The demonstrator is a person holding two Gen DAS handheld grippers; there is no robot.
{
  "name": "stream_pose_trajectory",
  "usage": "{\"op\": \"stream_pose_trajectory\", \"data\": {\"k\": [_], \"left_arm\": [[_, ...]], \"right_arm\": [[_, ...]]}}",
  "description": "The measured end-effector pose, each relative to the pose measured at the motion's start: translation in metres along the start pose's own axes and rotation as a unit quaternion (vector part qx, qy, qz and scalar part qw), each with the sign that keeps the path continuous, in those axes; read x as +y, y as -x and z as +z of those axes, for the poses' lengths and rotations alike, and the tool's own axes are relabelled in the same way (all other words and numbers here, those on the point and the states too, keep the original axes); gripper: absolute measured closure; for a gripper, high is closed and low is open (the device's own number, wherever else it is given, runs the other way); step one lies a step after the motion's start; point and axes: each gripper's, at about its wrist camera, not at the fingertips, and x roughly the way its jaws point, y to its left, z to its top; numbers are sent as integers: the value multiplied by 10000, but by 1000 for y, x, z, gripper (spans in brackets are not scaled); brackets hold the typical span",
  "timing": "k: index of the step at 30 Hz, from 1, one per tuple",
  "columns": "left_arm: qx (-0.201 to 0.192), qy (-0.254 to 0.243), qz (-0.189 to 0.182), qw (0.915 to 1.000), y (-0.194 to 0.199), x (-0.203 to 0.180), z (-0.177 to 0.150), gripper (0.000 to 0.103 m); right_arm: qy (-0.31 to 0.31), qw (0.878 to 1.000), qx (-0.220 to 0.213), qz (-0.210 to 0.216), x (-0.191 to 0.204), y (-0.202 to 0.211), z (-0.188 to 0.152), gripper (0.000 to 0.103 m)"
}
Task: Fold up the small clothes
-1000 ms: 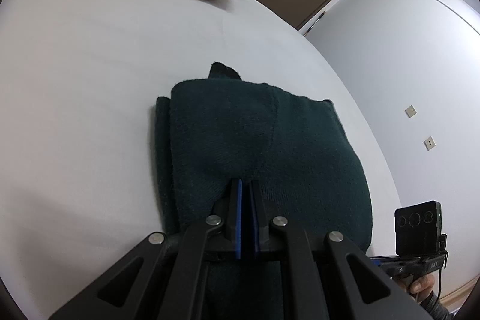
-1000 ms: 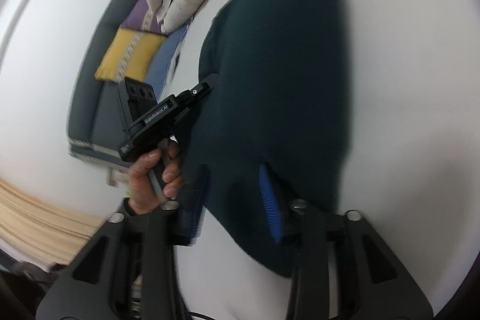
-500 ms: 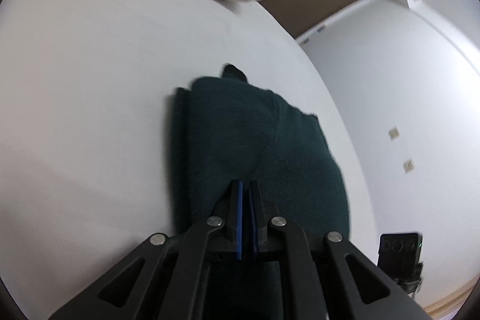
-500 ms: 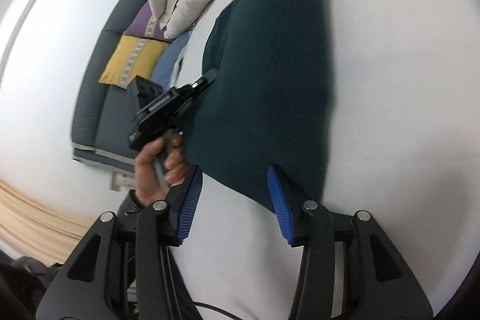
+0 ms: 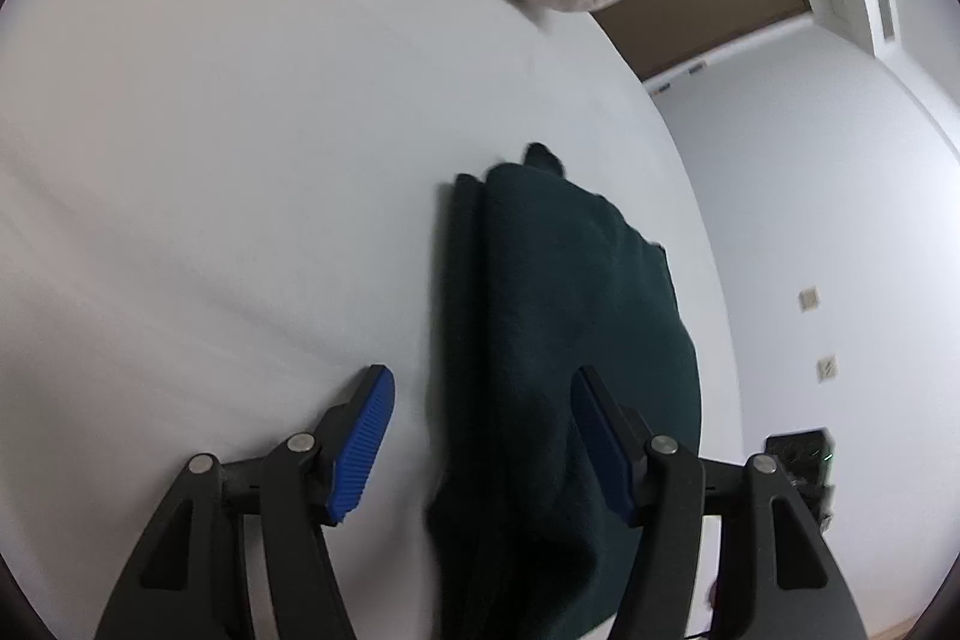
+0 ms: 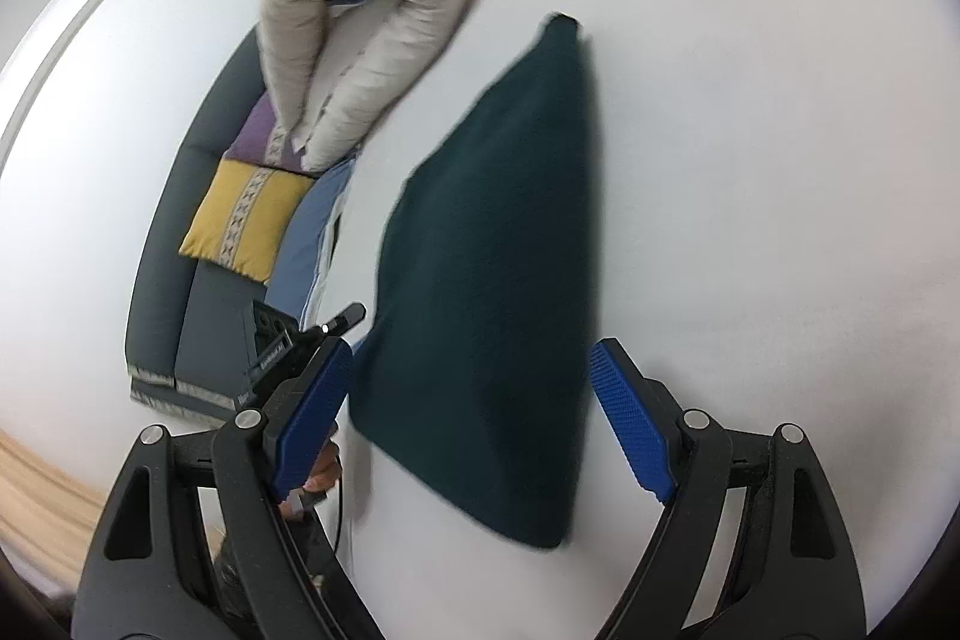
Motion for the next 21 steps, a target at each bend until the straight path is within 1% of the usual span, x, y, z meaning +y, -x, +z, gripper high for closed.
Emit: {"op": "stream_pose_trajectory", "data": {"k": [1, 3, 4, 8, 10, 12, 14, 16, 17, 18, 20, 21], "left_arm": [[9, 77, -70, 9999, -1, 2, 2, 37], [71, 135, -79, 9999, -4, 3, 6, 37], [103, 153, -60, 9998, -6, 2, 8, 37], [235, 275, -97, 9993, -15, 0, 18, 34], [276, 366, -101, 9989, -19, -1, 24, 34], [332, 319, -55, 9989, -24, -6, 25, 33], [421, 152, 43, 9990, -29, -14, 25, 34], [506, 99, 19, 9987, -34, -18, 26, 38], [571, 108, 3, 9983, -37, -19, 26, 48], [628, 133, 10, 9979, -40, -19, 25, 55], [618, 144, 44, 9980, -42, -18, 25, 59], [600, 170, 42, 9980, -43, -16, 25, 65]], "right_arm": [[-57, 10000, 28, 8, -8, -1, 3, 21], [-149, 9999, 57, -7, -21, -9, 6, 21], [-181, 9998, 77, 2, -17, -26, 8, 21], [-268, 9993, 203, 150, -25, -46, 17, 26], [-316, 9990, 241, 207, -25, -55, 21, 29], [-312, 9991, 249, 141, -25, -61, 26, 29], [-307, 9991, 269, 81, -25, -68, 29, 29], [-335, 9990, 301, 4, -23, -75, 32, 30], [-334, 9989, 335, -66, -23, -79, 33, 31], [-325, 9988, 351, -113, -21, -81, 34, 32], [-260, 9983, 412, -332, -15, -90, 38, 35], [-209, 9979, 436, -439, -13, -93, 39, 38]]}}
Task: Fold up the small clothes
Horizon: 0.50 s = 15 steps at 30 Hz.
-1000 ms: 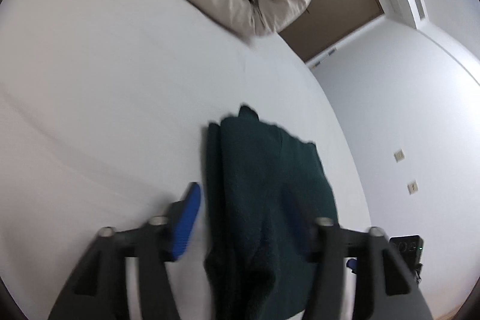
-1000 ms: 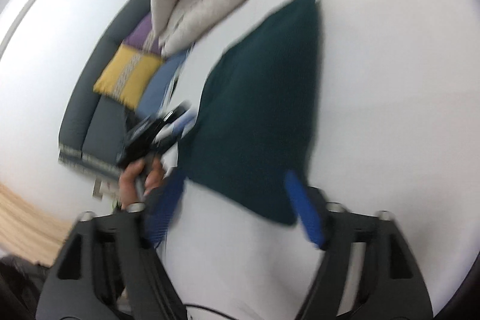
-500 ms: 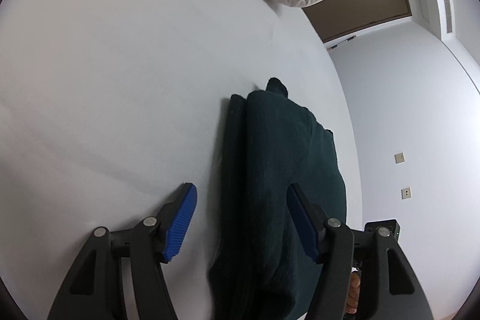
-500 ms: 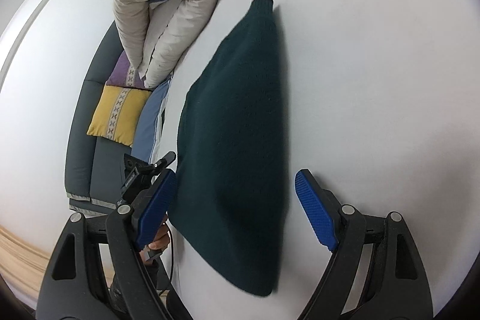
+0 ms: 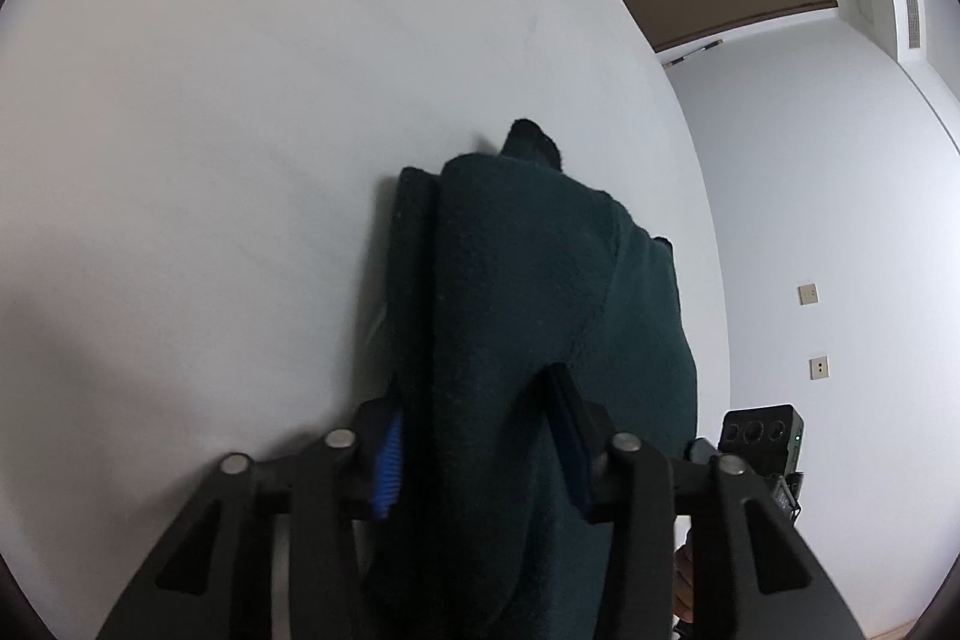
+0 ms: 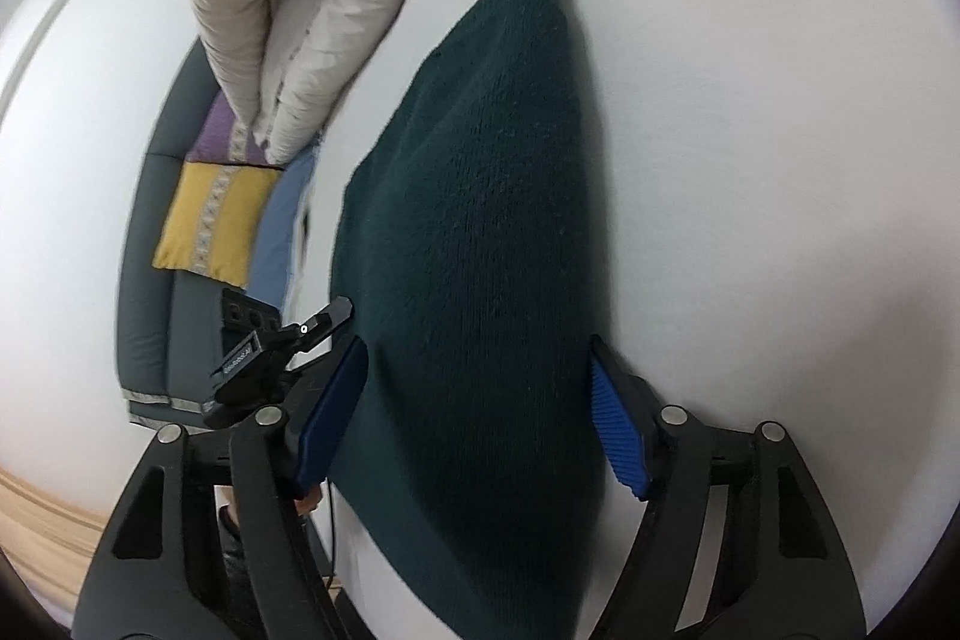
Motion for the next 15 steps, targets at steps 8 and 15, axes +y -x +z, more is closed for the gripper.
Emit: {"op": "stream_pose_trajectory", "data": {"k": [8, 15], "left_arm": [[-93, -112, 178, 9997, 8, -12, -7, 79], [-172, -646, 203, 9976, 42, -68, -41, 80]], "right_arm": [[425, 9976, -146, -527, 28, 6, -8, 57], [909, 9941, -289, -521, 75, 48, -38, 60]]}}
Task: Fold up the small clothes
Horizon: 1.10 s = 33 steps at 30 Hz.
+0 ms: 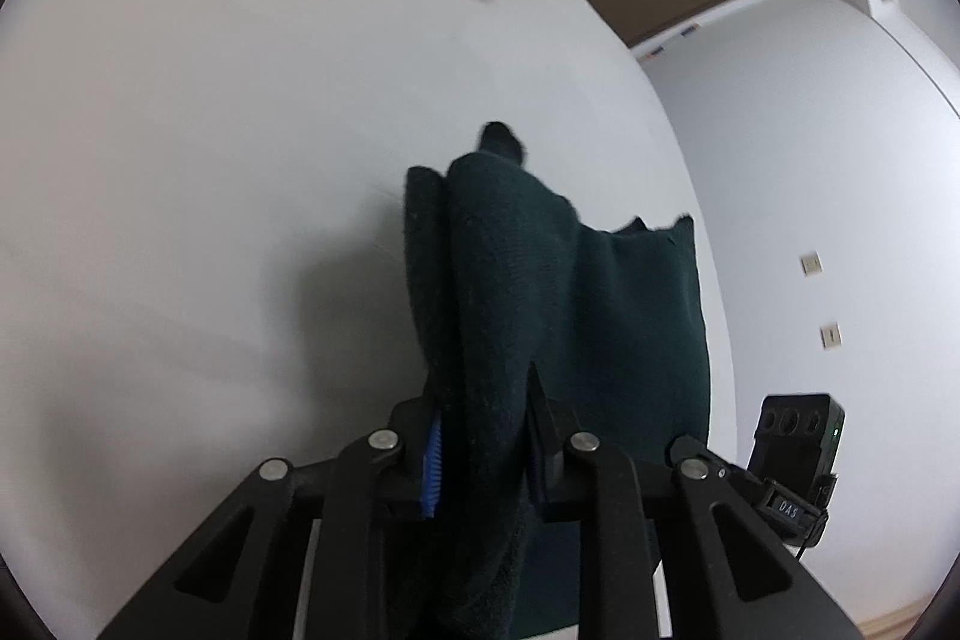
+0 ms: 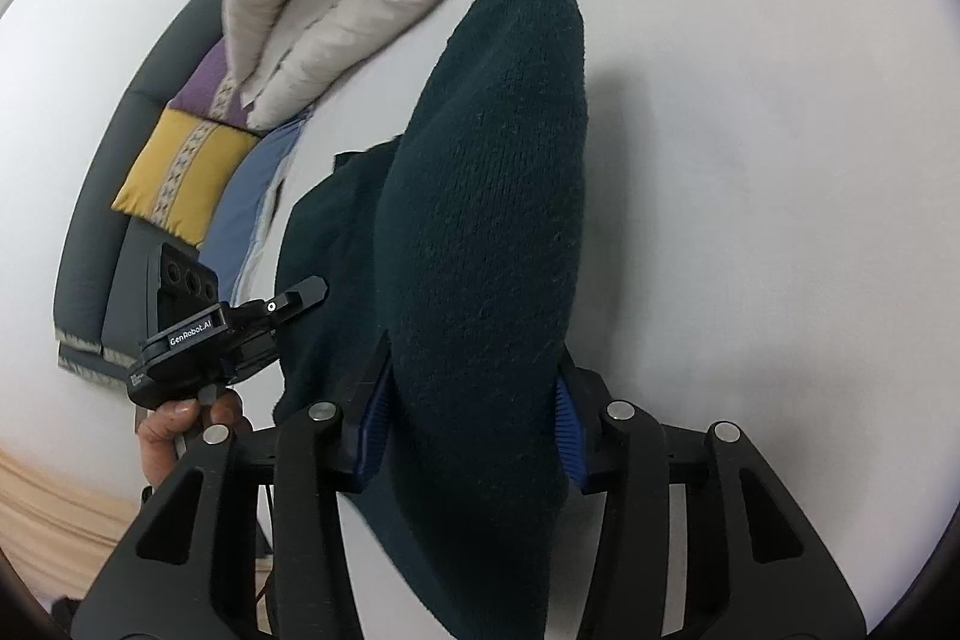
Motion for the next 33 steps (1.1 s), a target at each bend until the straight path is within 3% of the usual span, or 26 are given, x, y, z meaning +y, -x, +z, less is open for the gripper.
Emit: {"op": "stream_pose_trajectory", "data": {"k": [9, 17, 24, 29, 33], "left_arm": [[162, -402, -287, 9986, 48, -47, -82, 80], [463, -524, -379, 9968, 56, -50, -150, 79], [718, -309, -394, 9962, 37, -24, -186, 79], [756, -82, -320, 9966, 25, -1, -190, 79], [795, 1, -361, 9962, 23, 14, -191, 76]], "right_arm": [[-43, 9989, -247, 408, 26, 94, -82, 60], [-400, 9966, -386, 607, 4, 142, -172, 60], [-625, 9962, -295, 539, -31, 145, -213, 60], [-800, 9956, -198, 437, -49, 126, -218, 60], [-1009, 9924, -216, 667, -75, 119, -229, 60]]}}
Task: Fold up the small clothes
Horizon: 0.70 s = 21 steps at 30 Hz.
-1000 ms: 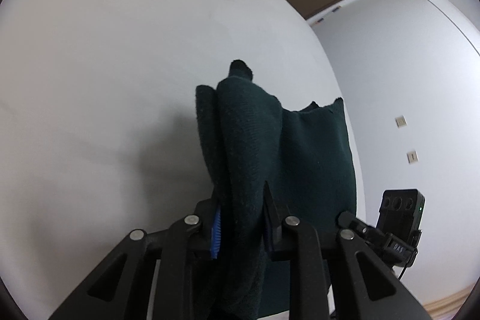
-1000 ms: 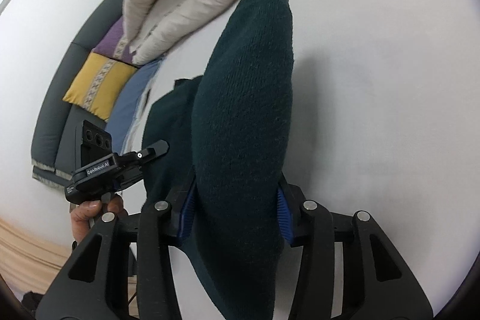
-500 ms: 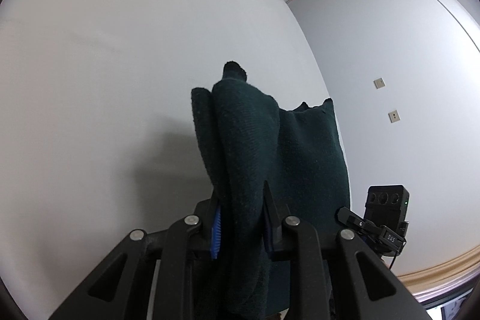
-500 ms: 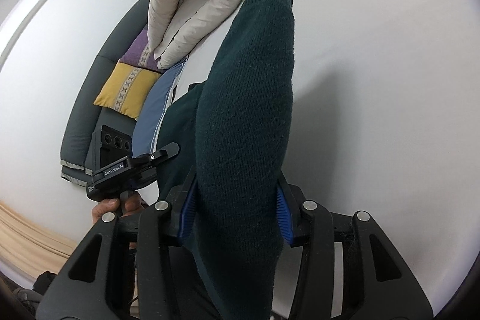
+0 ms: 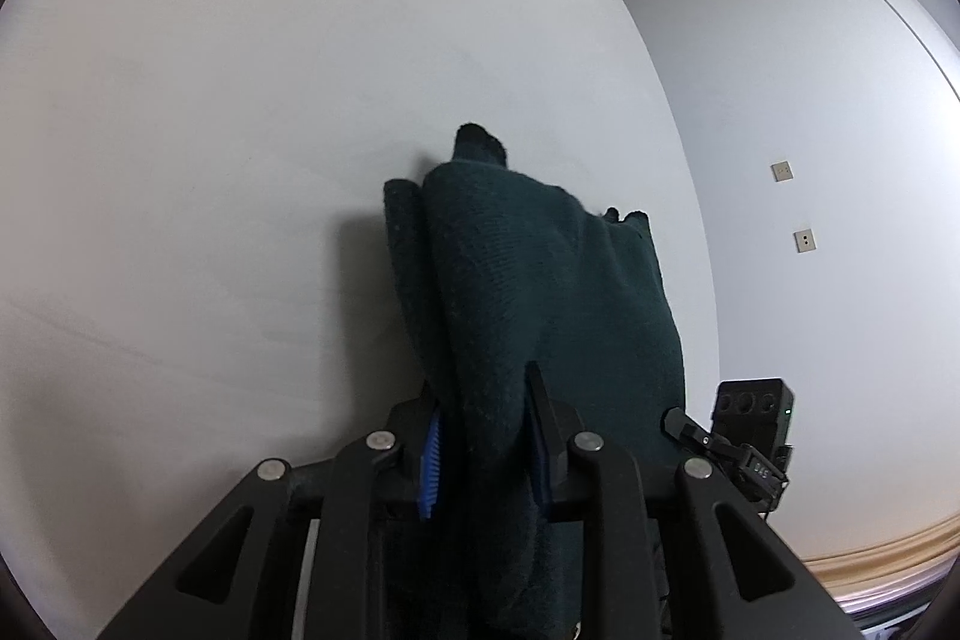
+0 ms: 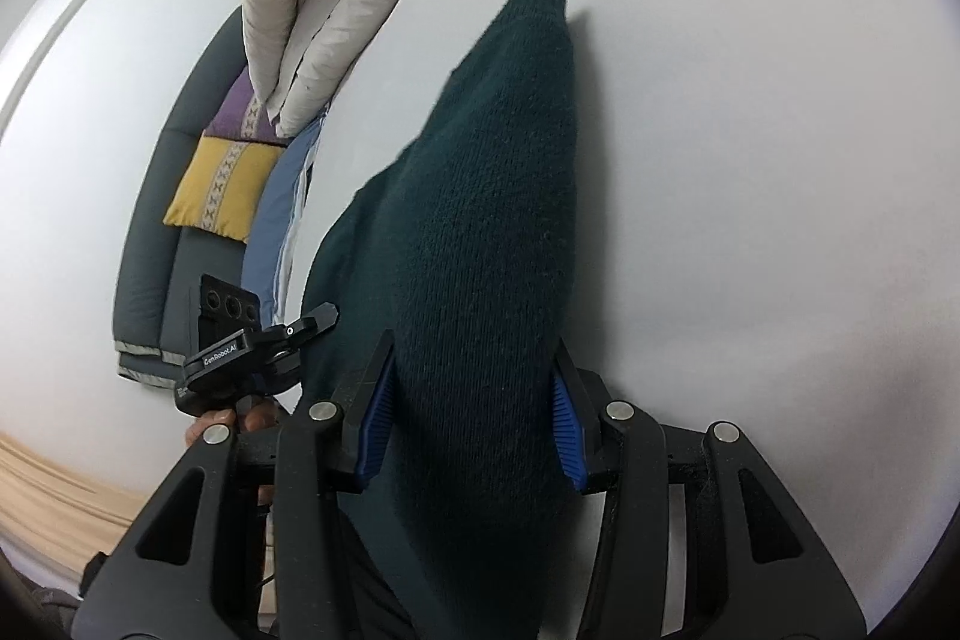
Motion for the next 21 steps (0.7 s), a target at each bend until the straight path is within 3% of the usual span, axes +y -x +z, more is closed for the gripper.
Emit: {"op": "stream_pose_trajectory", "data": {"k": [10, 17, 21], "left_arm": [[-149, 364, -301, 9988, -5, 25, -8, 69], [-730, -50, 200, 9971, 40, -2, -10, 68], [-965, -668, 97, 9930, 65, -45, -22, 68]], "right_arm": [[42, 9998, 70, 184, -17, -1, 2, 58], [-3, 9997, -216, -100, -7, 31, 2, 55], [114, 9983, -540, 175, 9, 62, -4, 55]]}}
